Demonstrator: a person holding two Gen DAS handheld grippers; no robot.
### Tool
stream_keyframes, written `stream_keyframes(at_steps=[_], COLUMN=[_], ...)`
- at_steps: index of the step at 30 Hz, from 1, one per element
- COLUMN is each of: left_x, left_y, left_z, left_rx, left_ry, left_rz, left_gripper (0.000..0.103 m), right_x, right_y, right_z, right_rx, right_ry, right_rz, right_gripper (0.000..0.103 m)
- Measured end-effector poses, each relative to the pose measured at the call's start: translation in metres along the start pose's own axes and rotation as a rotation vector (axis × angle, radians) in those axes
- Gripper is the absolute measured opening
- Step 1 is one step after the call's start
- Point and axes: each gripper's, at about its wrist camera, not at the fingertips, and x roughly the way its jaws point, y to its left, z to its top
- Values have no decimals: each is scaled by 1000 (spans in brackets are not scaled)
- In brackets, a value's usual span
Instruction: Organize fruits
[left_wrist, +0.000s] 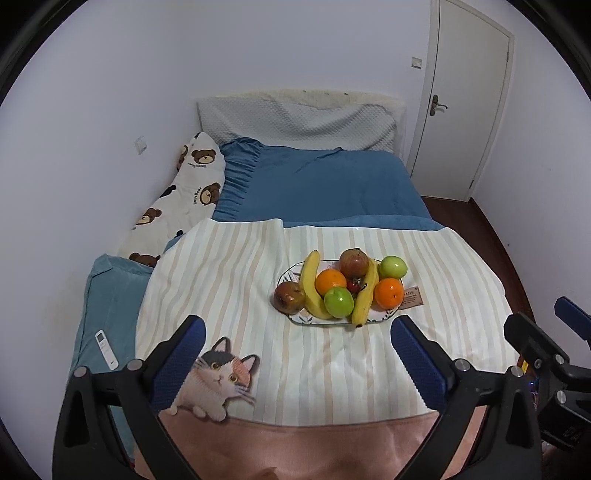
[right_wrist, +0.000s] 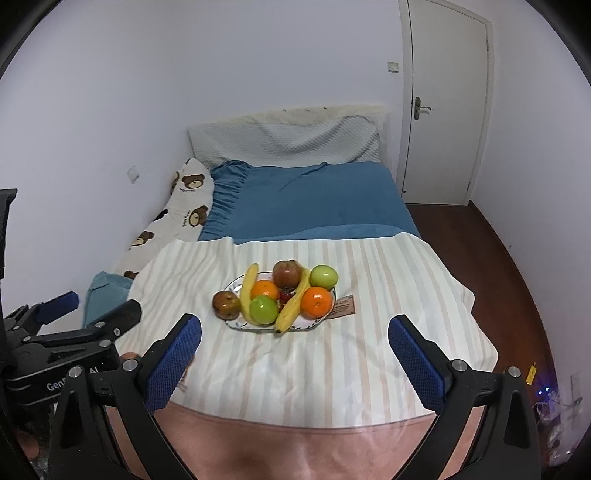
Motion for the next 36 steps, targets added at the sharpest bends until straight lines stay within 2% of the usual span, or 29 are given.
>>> stream_keyframes(at_steps=[9,17,26,36], left_x=[65,100,121,135], left_y=[-5,-9,-9,-11], left_z=[5,7,8,6], left_rx=[-5,4,3,8], left_ry=[53,76,97,132], left_rz=[44,62,71,55], left_gripper=[103,103,103,103], right_x=[74,126,156,169], right_y=[-15,-22,-22,-24], right_z=[4,4,1,-2], right_rx=[0,4,3,9], right_ry=[19,53,83,103], right_rz=[-52,-77,-80,-88], right_gripper=[103,103,103,103])
